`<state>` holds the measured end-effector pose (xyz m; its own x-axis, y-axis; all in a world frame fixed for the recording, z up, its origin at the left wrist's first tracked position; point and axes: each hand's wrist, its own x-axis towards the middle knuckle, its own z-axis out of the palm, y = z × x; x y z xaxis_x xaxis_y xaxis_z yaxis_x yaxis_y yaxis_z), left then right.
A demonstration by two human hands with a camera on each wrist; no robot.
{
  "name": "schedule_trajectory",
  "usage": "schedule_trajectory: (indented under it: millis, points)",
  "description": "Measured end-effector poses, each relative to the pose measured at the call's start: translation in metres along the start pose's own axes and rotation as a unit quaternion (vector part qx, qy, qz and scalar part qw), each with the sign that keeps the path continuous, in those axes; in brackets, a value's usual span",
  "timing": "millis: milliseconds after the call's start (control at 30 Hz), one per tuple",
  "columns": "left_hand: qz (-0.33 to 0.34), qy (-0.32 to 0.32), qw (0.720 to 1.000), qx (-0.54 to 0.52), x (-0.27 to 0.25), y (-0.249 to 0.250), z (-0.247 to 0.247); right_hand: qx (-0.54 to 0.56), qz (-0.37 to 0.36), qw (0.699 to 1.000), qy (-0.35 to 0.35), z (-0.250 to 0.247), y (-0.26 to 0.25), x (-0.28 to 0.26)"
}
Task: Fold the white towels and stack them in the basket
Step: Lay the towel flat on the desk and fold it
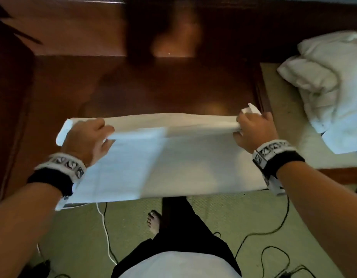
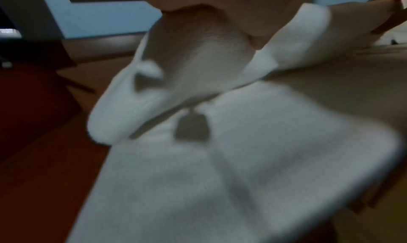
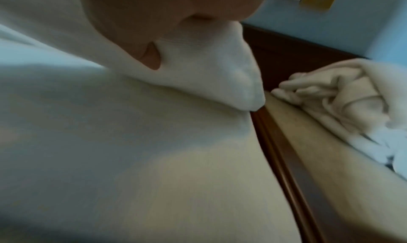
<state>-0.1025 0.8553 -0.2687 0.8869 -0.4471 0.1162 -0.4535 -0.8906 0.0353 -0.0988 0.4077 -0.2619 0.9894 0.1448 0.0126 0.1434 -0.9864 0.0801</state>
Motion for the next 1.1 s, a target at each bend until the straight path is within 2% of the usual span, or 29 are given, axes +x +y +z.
schedule_trajectory:
  millis: [100,200,300,400,467,567,667,733,800,867,1000,1100]
  points:
    - [0.000,-0.064,0.998,0.001,-0.064,0.024,0.022,-0.051,-0.019,0.998,-0.009,0.021,-0.007,-0.064]
    - [-0.017,-0.157,0.987,0.014,-0.112,0.048,0.053,-0.085,-0.031,0.991,-0.097,0.050,-0.015,-0.118]
    - [-0.048,-0.195,0.980,0.011,-0.131,0.061,0.066,-0.090,-0.011,0.984,-0.153,0.065,-0.019,-0.147]
    - [-0.056,-0.199,0.978,0.019,-0.131,0.069,0.065,-0.081,-0.004,0.985,-0.150,0.065,-0.024,-0.155]
    - [-0.066,-0.225,0.972,0.015,-0.129,0.072,0.068,-0.066,-0.013,0.984,-0.166,0.072,-0.023,-0.156]
    - [-0.083,-0.271,0.959,-0.011,-0.124,0.075,0.073,-0.006,-0.019,0.974,-0.228,0.083,-0.021,-0.147]
    - [-0.108,-0.258,0.959,-0.036,-0.102,0.062,0.080,0.044,0.000,0.958,-0.283,0.089,-0.013,-0.116]
    - [-0.113,-0.264,0.956,-0.059,-0.084,0.044,0.088,0.069,0.000,0.957,-0.282,0.087,-0.006,-0.090]
    - [-0.115,-0.249,0.959,-0.076,-0.072,0.034,0.090,0.093,0.012,0.966,-0.243,0.085,0.001,-0.079]
    - [-0.115,-0.247,0.960,-0.064,-0.079,0.036,0.092,0.096,0.011,0.969,-0.227,0.086,0.009,-0.087]
    - [-0.110,-0.258,0.959,-0.046,-0.103,0.046,0.095,0.066,0.008,0.962,-0.265,0.092,0.012,-0.111]
    - [-0.109,-0.243,0.963,-0.045,-0.101,0.049,0.091,0.083,-0.024,0.976,-0.200,0.086,-0.006,-0.101]
